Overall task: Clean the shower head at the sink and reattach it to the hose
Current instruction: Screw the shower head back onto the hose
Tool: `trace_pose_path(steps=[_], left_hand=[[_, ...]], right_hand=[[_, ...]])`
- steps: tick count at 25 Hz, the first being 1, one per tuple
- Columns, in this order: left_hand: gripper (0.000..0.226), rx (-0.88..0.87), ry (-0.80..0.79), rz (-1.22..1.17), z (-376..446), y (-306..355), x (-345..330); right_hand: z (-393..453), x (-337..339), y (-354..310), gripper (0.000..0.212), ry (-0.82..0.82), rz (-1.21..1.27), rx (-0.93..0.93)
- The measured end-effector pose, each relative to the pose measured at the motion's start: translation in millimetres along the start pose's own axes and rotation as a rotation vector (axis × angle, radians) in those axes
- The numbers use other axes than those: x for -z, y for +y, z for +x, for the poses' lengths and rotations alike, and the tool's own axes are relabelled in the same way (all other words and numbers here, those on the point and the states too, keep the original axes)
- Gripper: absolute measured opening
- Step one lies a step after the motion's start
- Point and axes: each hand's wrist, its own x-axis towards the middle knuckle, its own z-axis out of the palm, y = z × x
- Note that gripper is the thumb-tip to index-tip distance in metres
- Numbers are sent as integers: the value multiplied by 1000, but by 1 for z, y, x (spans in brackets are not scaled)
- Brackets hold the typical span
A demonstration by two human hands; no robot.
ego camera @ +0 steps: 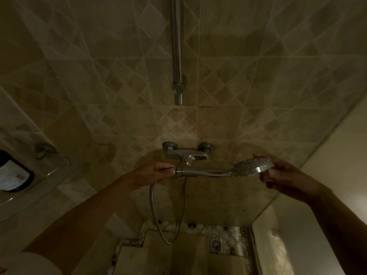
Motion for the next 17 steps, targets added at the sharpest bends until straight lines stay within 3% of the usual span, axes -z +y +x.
trace_pose_path(steps=[4,7,10,14,17], left_hand=[[21,-20,-7,-16,2,1,-2],[21,-32,-12,-22,5,4,-2],[24,-36,-2,-32,7,7,-4],[36,-40,11,-54,8,5,-4],[31,-31,43,-79,8,2,-2]], right_hand=[[8,-12,-2,62,252,-185,-4],[9,-24,-5,32,313,-114,-40],[12,-29,-4,24,353,-170,-39],[15,-21,-8,43,249,72,-51],[12,-7,-5,81,91,283,-34]])
